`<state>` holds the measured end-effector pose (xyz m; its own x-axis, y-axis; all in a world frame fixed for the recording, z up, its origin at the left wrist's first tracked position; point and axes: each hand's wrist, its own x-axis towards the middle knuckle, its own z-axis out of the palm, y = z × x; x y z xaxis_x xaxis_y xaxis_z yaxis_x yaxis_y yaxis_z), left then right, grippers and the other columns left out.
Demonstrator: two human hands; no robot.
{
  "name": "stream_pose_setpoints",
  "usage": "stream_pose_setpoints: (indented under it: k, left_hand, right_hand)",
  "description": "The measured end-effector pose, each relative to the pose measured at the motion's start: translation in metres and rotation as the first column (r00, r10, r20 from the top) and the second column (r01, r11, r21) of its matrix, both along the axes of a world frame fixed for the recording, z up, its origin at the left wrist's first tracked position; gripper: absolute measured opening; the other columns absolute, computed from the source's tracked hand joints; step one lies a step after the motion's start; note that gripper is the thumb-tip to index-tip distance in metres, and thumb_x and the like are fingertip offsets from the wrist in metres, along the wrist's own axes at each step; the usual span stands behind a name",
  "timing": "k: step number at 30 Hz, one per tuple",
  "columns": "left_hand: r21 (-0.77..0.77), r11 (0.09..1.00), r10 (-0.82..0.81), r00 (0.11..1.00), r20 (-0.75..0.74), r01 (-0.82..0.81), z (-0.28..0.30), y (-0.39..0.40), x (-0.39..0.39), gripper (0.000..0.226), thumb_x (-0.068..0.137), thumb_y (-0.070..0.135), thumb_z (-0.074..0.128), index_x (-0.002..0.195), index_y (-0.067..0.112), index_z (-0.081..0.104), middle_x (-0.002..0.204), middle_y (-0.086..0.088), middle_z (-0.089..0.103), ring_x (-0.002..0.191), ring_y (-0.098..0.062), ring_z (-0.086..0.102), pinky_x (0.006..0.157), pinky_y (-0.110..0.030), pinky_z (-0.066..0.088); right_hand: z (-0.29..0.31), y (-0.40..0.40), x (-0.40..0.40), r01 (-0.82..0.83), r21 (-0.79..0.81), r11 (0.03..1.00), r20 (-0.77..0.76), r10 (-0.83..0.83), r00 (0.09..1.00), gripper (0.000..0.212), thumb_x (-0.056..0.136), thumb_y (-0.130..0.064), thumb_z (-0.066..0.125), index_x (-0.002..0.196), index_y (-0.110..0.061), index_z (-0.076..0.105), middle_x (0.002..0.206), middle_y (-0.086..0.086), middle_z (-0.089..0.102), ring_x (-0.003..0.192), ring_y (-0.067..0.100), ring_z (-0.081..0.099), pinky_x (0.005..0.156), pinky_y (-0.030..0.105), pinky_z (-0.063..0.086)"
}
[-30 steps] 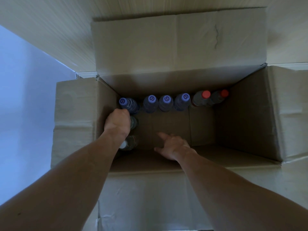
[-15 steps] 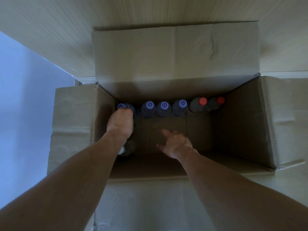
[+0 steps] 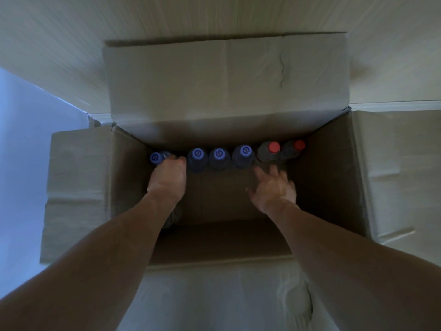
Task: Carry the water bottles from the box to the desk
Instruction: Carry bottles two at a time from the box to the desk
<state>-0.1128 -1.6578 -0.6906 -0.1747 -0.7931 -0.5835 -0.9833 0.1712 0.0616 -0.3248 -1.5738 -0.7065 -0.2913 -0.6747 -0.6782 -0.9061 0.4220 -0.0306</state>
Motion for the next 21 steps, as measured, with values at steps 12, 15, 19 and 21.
stream_pose_setpoints:
  k: [12,15,19,21]
  left_hand:
    - [-0.005,1.000,0.022,0.998,0.058,-0.022,-0.010,0.006,0.017,0.041,0.102,0.011,0.053,0.143,0.013,0.049,0.141,-0.011,0.052,0.124,-0.031,0.055,0.098,-0.041,0.050]
    - [0.020,1.000,0.015,0.991,0.134,-0.018,-0.013,0.009,0.028,0.036,0.103,0.013,0.052,0.139,0.013,0.051,0.137,-0.011,0.055,0.123,-0.028,0.056,0.100,-0.041,0.051]
    - [0.060,0.998,0.011,0.977,0.213,-0.025,-0.014,0.013,0.038,0.033,0.100,0.012,0.055,0.133,0.015,0.054,0.131,-0.010,0.057,0.118,-0.026,0.059,0.097,-0.039,0.052]
    - [0.081,0.997,-0.003,0.967,0.255,-0.018,-0.014,0.014,0.039,0.029,0.101,0.013,0.054,0.130,0.015,0.055,0.126,-0.010,0.060,0.113,-0.025,0.062,0.093,-0.037,0.054]
  right_hand:
    - [-0.029,-0.040,-0.066,-0.110,-0.088,0.990,0.025,0.112,0.993,0.079,0.095,-0.032,0.060,0.158,-0.033,0.013,0.164,0.005,0.008,0.144,0.039,0.027,0.114,0.044,0.035]
    - [-0.036,-0.048,-0.066,-0.123,-0.084,0.989,0.043,0.127,0.991,0.076,0.092,-0.021,0.064,0.157,-0.025,0.024,0.157,0.011,0.020,0.135,0.040,0.040,0.107,0.042,0.042]
    - [-0.039,-0.050,-0.061,-0.097,-0.146,0.985,0.041,0.104,0.994,0.058,0.089,-0.003,0.058,0.144,-0.016,0.044,0.145,0.016,0.032,0.122,0.044,0.051,0.098,0.044,0.048]
    - [-0.040,-0.050,-0.060,-0.100,-0.178,0.979,0.020,0.106,0.994,0.046,0.093,-0.002,0.053,0.137,-0.013,0.049,0.142,0.018,0.035,0.117,0.045,0.053,0.093,0.044,0.048]
